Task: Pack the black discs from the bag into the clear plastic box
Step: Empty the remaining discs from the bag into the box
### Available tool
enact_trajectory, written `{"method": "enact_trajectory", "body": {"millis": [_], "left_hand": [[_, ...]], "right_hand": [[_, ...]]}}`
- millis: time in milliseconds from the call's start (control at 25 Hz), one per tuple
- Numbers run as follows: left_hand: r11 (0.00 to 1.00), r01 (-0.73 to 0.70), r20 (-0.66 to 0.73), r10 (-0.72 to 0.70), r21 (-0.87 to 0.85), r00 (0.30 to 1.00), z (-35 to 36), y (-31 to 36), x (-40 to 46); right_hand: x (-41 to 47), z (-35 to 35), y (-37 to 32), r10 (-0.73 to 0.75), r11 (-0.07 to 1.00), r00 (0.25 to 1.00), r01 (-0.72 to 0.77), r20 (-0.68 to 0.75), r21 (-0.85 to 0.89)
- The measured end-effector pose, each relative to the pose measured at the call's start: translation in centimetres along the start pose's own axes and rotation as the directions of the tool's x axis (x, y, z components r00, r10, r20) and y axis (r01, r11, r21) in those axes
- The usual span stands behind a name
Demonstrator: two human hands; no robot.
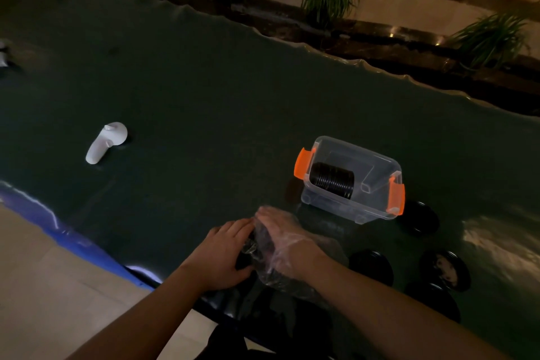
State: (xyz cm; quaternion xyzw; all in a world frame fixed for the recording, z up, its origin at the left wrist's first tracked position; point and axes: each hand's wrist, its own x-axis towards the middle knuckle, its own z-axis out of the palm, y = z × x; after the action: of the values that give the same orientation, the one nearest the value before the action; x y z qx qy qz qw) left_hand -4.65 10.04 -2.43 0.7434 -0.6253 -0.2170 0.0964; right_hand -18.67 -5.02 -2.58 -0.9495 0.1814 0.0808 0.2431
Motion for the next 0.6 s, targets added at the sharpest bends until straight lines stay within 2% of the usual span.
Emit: {"method": "enact_trajectory", "body": {"millis": [120,320,440,600], "left_hand": [[1.0,0.007,-0.005,-0.006,0.025,1.0,0.1,-0.6,-0.2],[0.993,0.082,-0.091,-0.074,0.09,0.993,-0.3,-1.3,0.0],[0.994,0.045,-0.08,-0.036,0.104,0.996,-0.3,-1.4,0.3],[0.992,0.016,-0.064,-0.008,0.126,0.998,-0.2,-1.4,0.2]], "right_hand": [[0.6,0.3,0.0,0.029,0.998,1.0,-0.029,0.009,0.057],[-0.9,1.4,1.1,0.001,0.999,0.986,-0.007,-0.167,-0.037],[-0.1,0.6,1.3,-0.027,0.986,0.991,0.005,-0.133,-0.165],[0.4,0.0,1.2,-0.09,0.991,0.985,0.074,-0.149,-0.11]]}}
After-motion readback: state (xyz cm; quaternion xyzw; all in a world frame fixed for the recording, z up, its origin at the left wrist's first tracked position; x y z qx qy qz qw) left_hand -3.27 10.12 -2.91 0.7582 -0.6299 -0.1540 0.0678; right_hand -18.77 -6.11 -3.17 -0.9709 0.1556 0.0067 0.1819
